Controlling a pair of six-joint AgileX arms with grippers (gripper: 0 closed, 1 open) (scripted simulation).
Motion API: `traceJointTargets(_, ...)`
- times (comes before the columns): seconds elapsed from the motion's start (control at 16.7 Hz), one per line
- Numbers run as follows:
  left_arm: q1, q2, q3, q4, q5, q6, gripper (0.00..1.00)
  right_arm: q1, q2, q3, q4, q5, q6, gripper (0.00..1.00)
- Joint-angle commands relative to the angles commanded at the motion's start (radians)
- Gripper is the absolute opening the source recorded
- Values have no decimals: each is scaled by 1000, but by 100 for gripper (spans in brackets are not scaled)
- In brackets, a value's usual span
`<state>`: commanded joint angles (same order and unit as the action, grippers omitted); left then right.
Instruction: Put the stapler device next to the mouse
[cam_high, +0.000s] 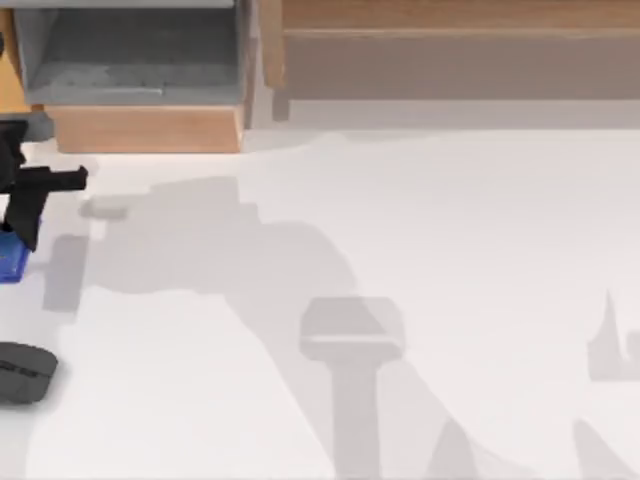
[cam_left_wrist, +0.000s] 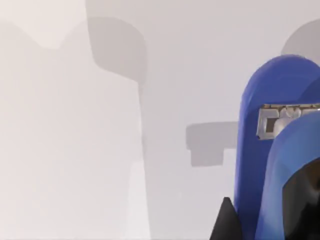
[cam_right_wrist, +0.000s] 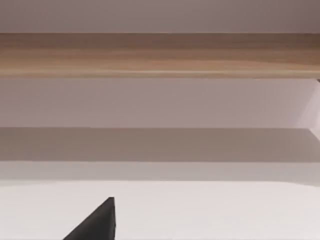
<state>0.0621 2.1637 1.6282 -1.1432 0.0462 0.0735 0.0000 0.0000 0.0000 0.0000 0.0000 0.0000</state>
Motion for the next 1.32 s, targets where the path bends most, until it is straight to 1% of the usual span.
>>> traceJointTargets(0.54, -24, 11, -7, 144, -30, -4, 0, 0, 0, 0, 0, 0, 0, 100)
traceJointTargets(0.9, -25, 25, -20, 155, -33, -4, 0, 0, 0, 0, 0, 0, 0, 100)
traceJointTargets(1.32, -25, 25, -20, 155, -33, -4, 53, 0, 0, 0, 0, 0, 0, 100)
